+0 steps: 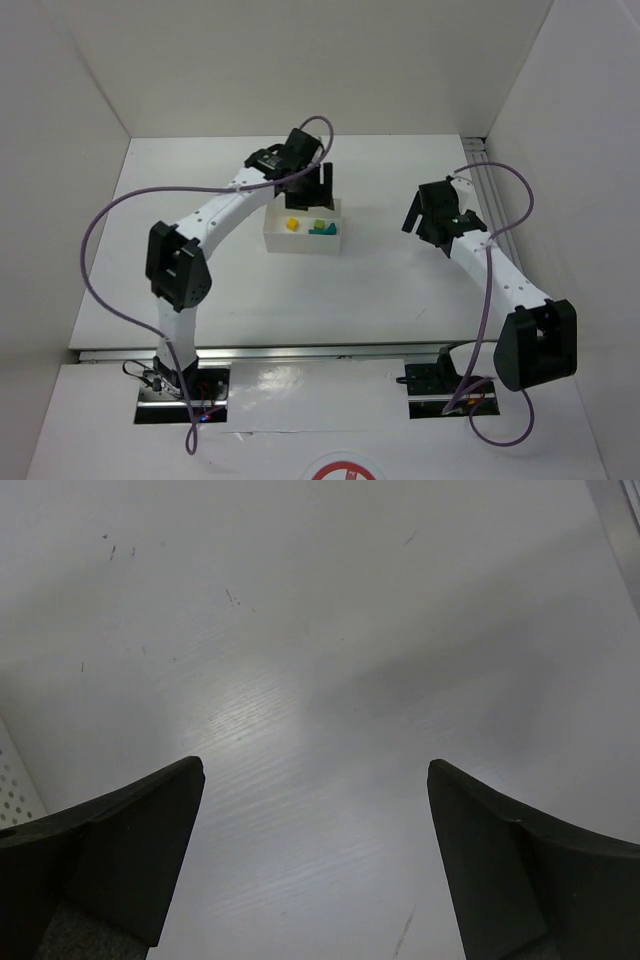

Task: Build the wood block tower

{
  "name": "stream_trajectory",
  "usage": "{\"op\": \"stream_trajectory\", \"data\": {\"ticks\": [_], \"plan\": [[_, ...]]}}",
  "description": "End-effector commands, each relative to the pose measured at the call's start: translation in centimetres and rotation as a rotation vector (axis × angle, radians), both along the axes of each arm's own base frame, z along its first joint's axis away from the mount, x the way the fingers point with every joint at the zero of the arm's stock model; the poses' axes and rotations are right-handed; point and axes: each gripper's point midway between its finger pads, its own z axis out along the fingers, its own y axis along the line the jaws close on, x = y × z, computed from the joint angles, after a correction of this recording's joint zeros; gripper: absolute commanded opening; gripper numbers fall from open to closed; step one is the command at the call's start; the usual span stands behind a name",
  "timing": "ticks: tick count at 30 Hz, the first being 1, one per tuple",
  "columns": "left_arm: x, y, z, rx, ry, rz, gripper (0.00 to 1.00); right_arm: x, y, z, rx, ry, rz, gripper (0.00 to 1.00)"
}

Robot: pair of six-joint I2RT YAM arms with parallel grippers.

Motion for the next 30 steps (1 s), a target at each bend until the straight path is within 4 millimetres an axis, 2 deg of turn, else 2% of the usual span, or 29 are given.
{"op": "stream_trajectory", "data": {"ticks": [1, 2, 4, 15, 19, 20, 22, 26, 29, 30], "plan": [[-0.9, -5.3, 0.5, 0.009, 0.012, -0.143, 0.79, -0.6, -0.4, 1.4, -0.002, -0.043, -0.028, 1.0], [-0.5, -5.8, -2.1, 0.067, 0.048, -0.153, 0.79, -0.8, -0.5, 1.4, -0.001, -0.045, -0.028, 1.0], [-0.3, -7.2, -2.3, 0.066, 0.045, -0.173, 0.79, -0.8, -0.7, 1.9, -0.006, -0.06, -0.035, 1.0], [0.8, -7.7, -6.7, 0.151, 0.078, -0.121, 0.71, -1.3, -0.6, 1.6, 0.001, -0.058, -0.029, 1.0], [1.6, -7.7, -8.1, 0.18, 0.081, -0.096, 0.59, -1.3, -0.6, 1.6, -0.005, -0.056, -0.023, 1.0], [1.7, -8.5, -7.7, 0.171, 0.067, -0.105, 0.57, -1.3, -0.5, 1.6, 0.001, -0.054, -0.017, 1.0], [2.0, -8.1, -8.6, 0.201, 0.071, -0.091, 0.53, -1.3, -0.5, 1.6, 0.001, -0.054, -0.017, 1.0], [2.2, -8.5, -8.3, 0.208, 0.049, -0.099, 0.43, -1.5, -0.5, 1.5, -0.001, -0.045, -0.017, 1.0], [2.2, -8.5, -8.3, 0.213, 0.046, -0.108, 0.32, -1.7, -0.6, 1.1, -0.003, -0.036, -0.017, 1.0], [2.3, -8.6, -8.0, 0.206, 0.038, -0.107, 0.22, -1.7, -0.6, 1.1, -0.003, -0.036, -0.017, 1.0]]}}
